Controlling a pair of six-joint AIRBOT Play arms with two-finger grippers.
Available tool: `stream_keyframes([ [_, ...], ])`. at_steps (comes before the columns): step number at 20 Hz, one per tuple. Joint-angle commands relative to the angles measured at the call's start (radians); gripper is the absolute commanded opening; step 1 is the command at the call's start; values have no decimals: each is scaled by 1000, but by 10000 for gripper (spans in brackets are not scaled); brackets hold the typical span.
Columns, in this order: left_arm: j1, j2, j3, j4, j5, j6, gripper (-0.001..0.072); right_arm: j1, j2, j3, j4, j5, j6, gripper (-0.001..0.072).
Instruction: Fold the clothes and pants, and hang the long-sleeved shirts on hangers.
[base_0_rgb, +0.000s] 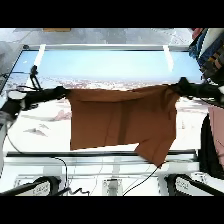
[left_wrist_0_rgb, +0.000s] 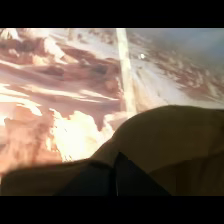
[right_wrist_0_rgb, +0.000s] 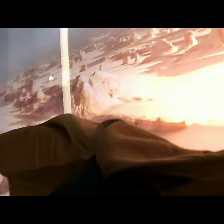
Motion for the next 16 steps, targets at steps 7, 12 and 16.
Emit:
stream_keyframes([
  [7, -29, -116, 1, -45, 5, 60, 10, 54, -146, -26, -166, -296, 57, 13],
  [12, -39, -117, 1, 183, -53, -137, 10, 49, -147, -26, -471, -157, 141, 13],
  [16, -76, -121, 1, 185, -71, -153, 10, 49, -147, -26, -537, -159, 158, 13],
])
